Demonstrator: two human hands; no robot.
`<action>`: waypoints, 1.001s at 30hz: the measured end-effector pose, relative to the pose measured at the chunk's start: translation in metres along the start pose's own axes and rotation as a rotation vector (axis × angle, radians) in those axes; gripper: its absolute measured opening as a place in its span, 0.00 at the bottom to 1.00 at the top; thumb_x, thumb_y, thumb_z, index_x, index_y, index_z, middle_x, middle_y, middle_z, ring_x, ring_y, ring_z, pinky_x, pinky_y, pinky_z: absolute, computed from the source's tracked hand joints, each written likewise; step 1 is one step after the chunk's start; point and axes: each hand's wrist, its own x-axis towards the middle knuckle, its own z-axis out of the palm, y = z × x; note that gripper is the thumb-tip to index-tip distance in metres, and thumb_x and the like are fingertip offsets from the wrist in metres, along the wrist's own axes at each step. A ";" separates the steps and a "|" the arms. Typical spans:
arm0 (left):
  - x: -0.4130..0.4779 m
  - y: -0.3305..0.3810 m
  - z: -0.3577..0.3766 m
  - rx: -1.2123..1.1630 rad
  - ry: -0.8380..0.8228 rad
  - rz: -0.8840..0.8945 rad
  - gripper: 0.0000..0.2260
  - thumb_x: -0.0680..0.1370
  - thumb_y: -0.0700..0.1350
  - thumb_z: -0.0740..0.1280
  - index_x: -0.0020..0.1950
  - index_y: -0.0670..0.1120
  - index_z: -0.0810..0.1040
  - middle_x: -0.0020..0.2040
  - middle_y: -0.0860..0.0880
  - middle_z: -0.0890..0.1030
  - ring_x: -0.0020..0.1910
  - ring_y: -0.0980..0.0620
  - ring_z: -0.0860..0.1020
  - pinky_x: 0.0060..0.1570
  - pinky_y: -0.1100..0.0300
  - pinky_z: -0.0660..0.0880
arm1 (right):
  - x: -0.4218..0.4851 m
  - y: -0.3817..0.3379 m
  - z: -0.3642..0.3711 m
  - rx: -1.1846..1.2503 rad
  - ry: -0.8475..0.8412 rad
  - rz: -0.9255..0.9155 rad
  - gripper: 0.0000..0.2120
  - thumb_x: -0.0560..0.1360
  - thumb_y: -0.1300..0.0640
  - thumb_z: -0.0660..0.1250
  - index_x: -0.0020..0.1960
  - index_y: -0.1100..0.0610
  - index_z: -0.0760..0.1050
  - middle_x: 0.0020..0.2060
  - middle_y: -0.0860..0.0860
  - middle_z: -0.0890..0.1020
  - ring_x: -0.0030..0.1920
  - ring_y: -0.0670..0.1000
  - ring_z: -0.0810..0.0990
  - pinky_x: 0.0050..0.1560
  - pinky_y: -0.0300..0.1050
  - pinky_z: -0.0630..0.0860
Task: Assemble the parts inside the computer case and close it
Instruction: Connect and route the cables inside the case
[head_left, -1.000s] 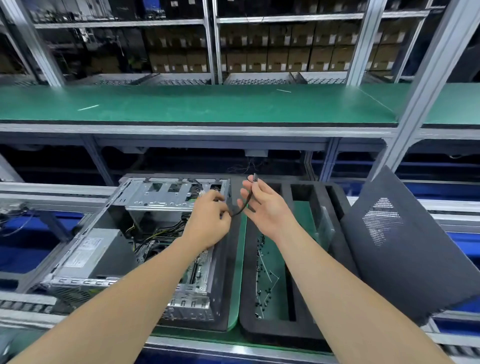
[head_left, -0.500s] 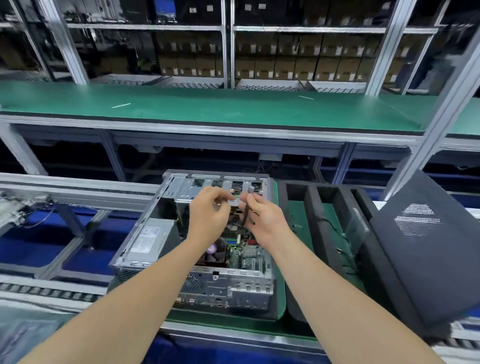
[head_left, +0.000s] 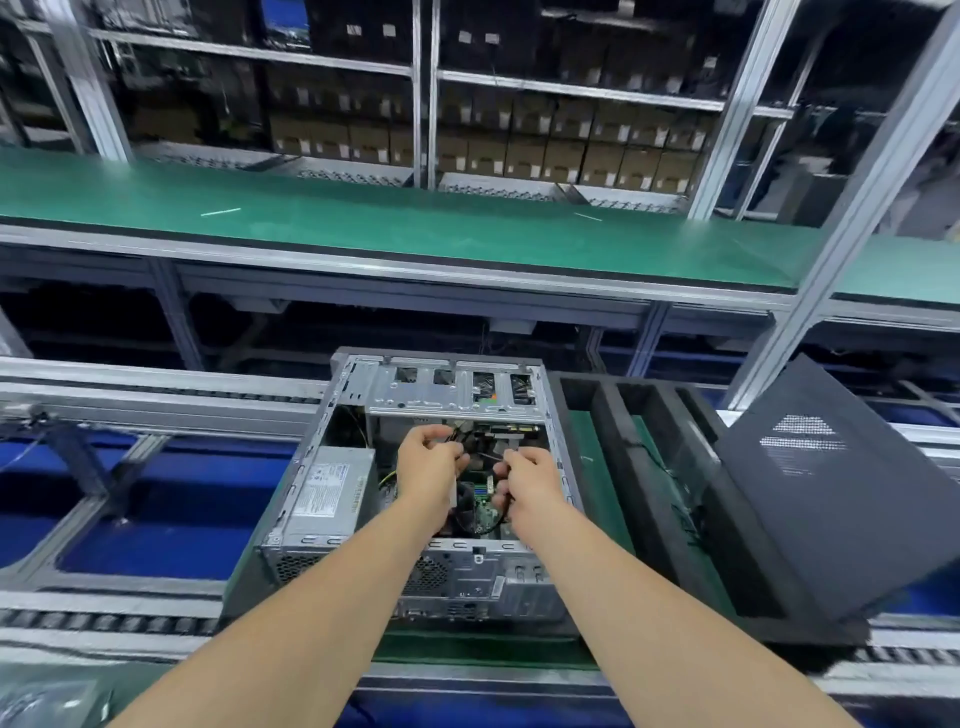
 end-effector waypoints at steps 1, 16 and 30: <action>0.002 -0.001 0.004 -0.049 -0.021 -0.028 0.10 0.77 0.30 0.65 0.54 0.43 0.75 0.48 0.40 0.78 0.38 0.46 0.81 0.36 0.57 0.79 | 0.002 0.000 0.000 -0.009 0.018 -0.007 0.04 0.86 0.59 0.61 0.60 0.56 0.72 0.36 0.53 0.76 0.27 0.49 0.65 0.24 0.41 0.65; 0.048 -0.023 0.052 -0.100 -0.107 -0.298 0.04 0.79 0.37 0.68 0.52 0.39 0.76 0.40 0.45 0.79 0.32 0.50 0.75 0.36 0.56 0.74 | 0.029 0.002 0.011 0.087 0.182 0.020 0.05 0.83 0.58 0.68 0.57 0.55 0.80 0.35 0.52 0.78 0.32 0.49 0.70 0.29 0.42 0.66; 0.062 -0.036 0.058 -0.111 -0.194 -0.294 0.12 0.77 0.45 0.75 0.41 0.40 0.75 0.31 0.46 0.75 0.27 0.51 0.75 0.33 0.58 0.75 | 0.033 0.004 0.013 0.204 0.222 -0.017 0.05 0.81 0.58 0.70 0.54 0.50 0.82 0.45 0.52 0.84 0.40 0.47 0.79 0.37 0.41 0.75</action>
